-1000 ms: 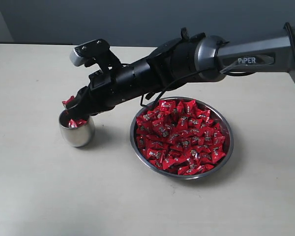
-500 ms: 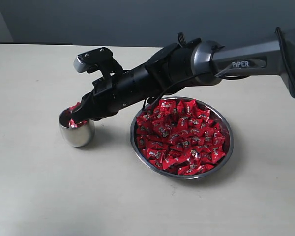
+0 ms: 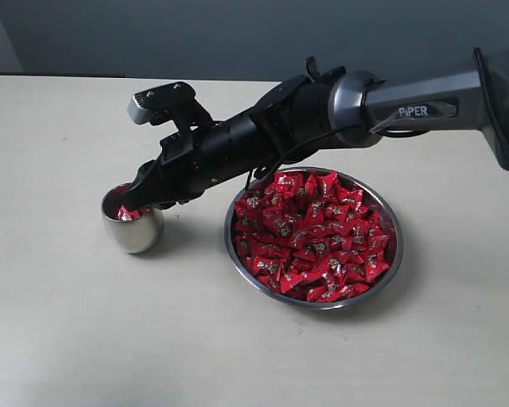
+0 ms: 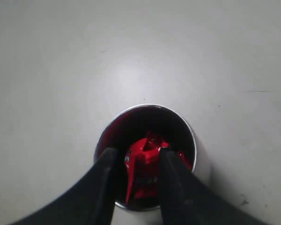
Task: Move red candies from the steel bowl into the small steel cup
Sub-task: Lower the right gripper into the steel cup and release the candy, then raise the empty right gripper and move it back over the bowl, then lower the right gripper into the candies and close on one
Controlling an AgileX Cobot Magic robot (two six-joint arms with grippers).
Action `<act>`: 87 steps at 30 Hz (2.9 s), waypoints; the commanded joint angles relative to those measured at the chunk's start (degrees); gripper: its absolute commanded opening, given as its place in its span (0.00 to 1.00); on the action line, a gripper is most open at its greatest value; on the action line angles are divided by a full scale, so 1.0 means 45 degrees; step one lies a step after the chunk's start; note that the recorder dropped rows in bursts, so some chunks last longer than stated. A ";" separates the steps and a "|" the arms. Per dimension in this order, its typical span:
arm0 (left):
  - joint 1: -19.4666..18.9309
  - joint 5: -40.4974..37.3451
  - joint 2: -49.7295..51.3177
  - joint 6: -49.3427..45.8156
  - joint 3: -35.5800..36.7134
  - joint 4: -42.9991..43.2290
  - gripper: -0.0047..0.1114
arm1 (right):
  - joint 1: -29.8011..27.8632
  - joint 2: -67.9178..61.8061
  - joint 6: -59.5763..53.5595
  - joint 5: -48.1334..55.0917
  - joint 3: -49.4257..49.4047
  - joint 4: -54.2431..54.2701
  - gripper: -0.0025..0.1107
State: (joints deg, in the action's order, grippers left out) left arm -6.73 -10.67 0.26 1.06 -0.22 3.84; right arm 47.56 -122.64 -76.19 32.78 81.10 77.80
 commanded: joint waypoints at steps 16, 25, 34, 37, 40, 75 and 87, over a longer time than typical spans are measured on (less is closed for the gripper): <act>-0.0009 0.0064 -0.0057 0.0015 0.0049 0.0014 0.04 | -0.1034 0.1773 0.3391 -0.0366 0.0084 -0.3433 0.29; -0.0009 0.0064 -0.0057 0.0015 0.0049 0.0014 0.04 | -0.2301 0.2792 0.7567 0.0959 0.0084 -0.8269 0.29; -0.0009 0.0064 -0.0057 0.0015 0.0049 0.0014 0.04 | -0.3475 0.3509 0.8583 0.2096 -0.0213 -0.9467 0.29; -0.0009 0.0064 -0.0057 0.0015 0.0049 0.0014 0.04 | -0.3767 0.3848 0.8579 0.1934 -0.0888 -0.9500 0.29; -0.0009 0.0064 -0.0057 0.0015 0.0049 0.0014 0.04 | -0.3938 0.4337 0.8579 0.1439 -0.1938 -0.9524 0.29; -0.0009 0.0065 -0.0057 0.0015 0.0049 0.0014 0.04 | -0.4259 0.5549 0.8256 -0.3837 -0.7523 -0.7868 0.24; -0.0009 0.0065 -0.0057 0.0015 0.0049 0.0014 0.04 | -0.3683 0.4835 0.8188 -0.2532 -0.6462 -0.7176 0.24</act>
State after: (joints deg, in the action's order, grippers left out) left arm -6.73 -10.67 0.26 1.06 -0.22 3.84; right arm 29.69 -100.00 -38.94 20.61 50.98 45.05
